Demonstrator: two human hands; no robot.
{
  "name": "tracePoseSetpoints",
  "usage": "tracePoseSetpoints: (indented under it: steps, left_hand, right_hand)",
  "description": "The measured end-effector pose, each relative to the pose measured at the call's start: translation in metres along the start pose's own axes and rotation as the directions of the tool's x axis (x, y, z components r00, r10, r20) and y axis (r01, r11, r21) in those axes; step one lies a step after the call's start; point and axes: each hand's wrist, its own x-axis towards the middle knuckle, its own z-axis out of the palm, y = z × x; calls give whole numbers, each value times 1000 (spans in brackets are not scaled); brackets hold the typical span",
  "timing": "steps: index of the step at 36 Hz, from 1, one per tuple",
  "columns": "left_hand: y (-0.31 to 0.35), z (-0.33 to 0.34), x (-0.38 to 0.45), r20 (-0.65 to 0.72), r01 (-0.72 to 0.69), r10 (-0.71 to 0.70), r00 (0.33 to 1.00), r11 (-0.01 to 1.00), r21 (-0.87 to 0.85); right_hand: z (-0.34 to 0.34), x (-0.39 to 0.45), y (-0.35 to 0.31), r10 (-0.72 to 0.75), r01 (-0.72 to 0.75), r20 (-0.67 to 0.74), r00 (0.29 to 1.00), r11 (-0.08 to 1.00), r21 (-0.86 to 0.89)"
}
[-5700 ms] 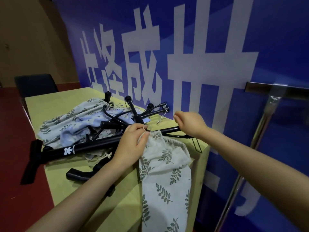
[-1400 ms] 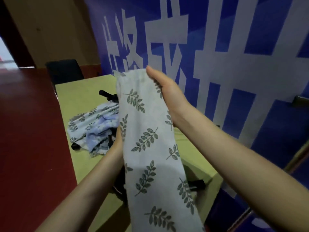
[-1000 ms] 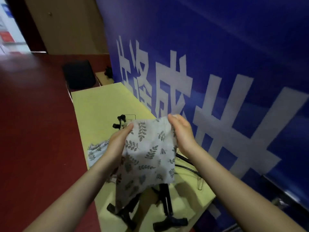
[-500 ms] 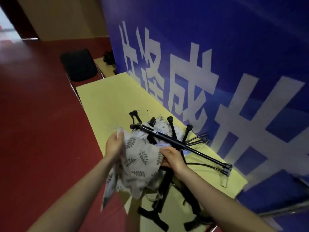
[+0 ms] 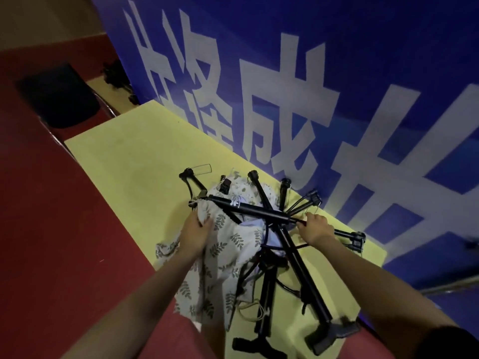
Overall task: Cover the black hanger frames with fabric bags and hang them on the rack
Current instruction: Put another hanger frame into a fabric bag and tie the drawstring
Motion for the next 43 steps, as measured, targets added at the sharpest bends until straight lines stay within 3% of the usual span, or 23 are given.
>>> tracePoseSetpoints:
  steps: [4, 8, 13, 18, 22, 25, 29, 33, 38, 43]
  left_hand:
    - [-2, 9, 2, -168, 104, -80, 983, 985, 139]
    - [-3, 19, 2, -177, 93, -50, 983, 965, 244]
    - [-9, 28, 8, -112, 2, 29, 993, 964, 265]
    - [-3, 28, 15, -89, -33, 56, 994, 970, 241]
    - [18, 25, 14, -105, -98, 112, 988, 986, 136]
    - [60, 22, 2, -112, -113, 107, 988, 993, -45]
    - [111, 21, -19, 20, -126, 139, 990, 946, -298]
    - [161, 25, -22, 101, -106, 158, 982, 912, -396]
    - [209, 25, -24, 199, -151, 313, 928, 809, -568]
    - [226, 34, -22, 232, 2, 250, 940, 677, -736]
  right_hand:
    - [7, 15, 10, -70, 75, 125, 990, 997, -32]
    - [7, 20, 18, -191, 194, 194, 962, 981, 5]
    - [-9, 13, 24, -220, 220, -5, 976, 975, 45]
    - [-21, 12, 29, -219, 227, -69, 973, 961, 160]
    - [-36, 6, 28, -203, 251, -198, 959, 934, 254]
    - [-52, -3, 26, -183, 266, -270, 945, 911, 315]
    - [-77, -18, 21, -135, 294, -389, 911, 876, 383]
    - [-100, -38, 16, -97, 330, -481, 871, 842, 427]
    - [-121, -63, 21, -60, 352, -572, 818, 839, 415]
    - [-131, -83, 35, -83, 384, -631, 771, 852, 356]
